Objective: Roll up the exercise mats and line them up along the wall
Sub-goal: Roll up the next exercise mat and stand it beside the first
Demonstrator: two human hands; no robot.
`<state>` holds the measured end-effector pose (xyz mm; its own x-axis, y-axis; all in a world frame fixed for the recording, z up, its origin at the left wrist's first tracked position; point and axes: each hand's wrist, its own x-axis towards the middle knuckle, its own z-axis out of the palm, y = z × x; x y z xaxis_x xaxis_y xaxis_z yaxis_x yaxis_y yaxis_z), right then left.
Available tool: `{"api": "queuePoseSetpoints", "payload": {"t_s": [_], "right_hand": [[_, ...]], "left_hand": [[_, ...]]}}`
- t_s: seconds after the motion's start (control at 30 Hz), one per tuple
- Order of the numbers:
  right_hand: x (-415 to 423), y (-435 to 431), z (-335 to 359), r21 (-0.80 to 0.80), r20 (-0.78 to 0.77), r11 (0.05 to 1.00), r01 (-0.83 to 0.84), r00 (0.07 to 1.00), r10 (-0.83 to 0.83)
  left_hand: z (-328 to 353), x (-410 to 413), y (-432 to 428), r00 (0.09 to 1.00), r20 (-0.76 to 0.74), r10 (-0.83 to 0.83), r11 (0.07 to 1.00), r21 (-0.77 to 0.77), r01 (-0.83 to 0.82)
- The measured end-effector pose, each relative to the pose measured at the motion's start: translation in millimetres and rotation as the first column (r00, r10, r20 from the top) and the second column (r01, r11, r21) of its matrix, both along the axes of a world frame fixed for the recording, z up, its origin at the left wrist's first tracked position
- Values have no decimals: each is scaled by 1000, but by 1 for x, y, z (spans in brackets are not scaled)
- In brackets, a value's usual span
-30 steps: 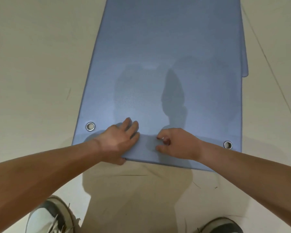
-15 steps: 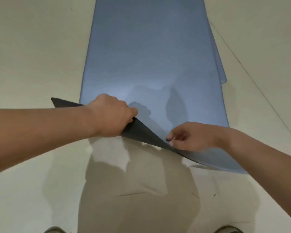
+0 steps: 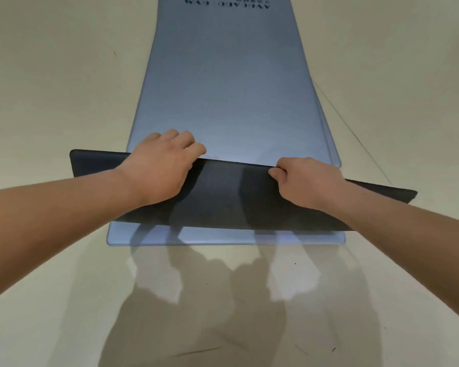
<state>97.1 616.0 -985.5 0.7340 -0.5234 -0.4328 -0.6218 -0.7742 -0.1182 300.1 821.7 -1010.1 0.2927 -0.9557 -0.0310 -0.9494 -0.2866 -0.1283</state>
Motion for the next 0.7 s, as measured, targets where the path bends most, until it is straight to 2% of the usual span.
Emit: {"api": "queuePoseSetpoints", "payload": {"t_s": [0.07,0.13,0.17,0.23,0.3,0.33,0.4,0.47,0.53,0.63,0.7], "right_hand": [[22,-14,4,-7,-67,1000,-21,998,21],[45,-24,11,-67,-107,995,-77,992,69],[55,-28,13,-120,-118,987,-108,989,93],[69,-33,14,-245,-113,963,-117,989,91],[73,-26,6,-363,-9,931,-26,1000,24],[72,-18,0,-419,73,908,12,997,21],[65,2,-11,-490,176,871,-41,974,145],[54,22,-15,-422,119,871,-252,937,329],[44,41,-17,-291,-21,876,-385,918,397],[34,49,-32,-293,-212,874,-387,918,335],[37,44,-43,-311,-225,878,-363,926,303]], "left_hand": [[-1,-5,3,990,107,-88,994,-58,95],[-3,-19,4,978,151,-147,982,-99,163],[-4,-29,3,977,148,-156,984,-64,167],[-11,-45,4,984,139,-108,988,124,91],[-25,-47,3,991,125,-40,969,247,8],[-31,-45,2,994,110,-26,968,251,-2],[-41,-37,-1,997,65,-35,974,226,19],[-50,-28,-4,998,28,-53,977,206,46],[-52,-23,-6,997,3,-74,974,214,72],[-54,-14,-10,996,-34,-79,977,196,84],[-53,-10,-14,997,-44,-66,976,206,73]]}}
